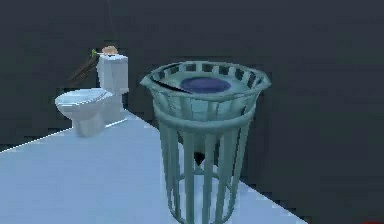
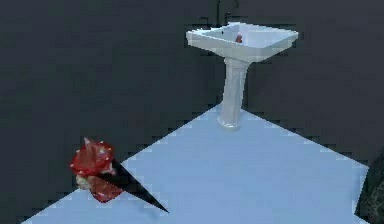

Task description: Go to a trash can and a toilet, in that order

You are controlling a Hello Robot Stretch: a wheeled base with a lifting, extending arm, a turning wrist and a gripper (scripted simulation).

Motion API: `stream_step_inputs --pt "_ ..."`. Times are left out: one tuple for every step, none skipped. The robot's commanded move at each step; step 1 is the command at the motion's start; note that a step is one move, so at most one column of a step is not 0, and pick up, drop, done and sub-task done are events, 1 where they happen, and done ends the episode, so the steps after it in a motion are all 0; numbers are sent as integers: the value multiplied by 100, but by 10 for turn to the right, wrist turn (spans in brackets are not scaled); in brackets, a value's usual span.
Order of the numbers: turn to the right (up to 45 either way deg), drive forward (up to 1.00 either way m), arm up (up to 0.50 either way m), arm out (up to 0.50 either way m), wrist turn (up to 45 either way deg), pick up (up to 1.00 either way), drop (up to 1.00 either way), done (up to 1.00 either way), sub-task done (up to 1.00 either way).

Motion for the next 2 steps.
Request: stream_step_inputs --pt "0 0 0 0 0 0 0 0 100" --pt "-420 0 0 0 0 0 0 0 0"
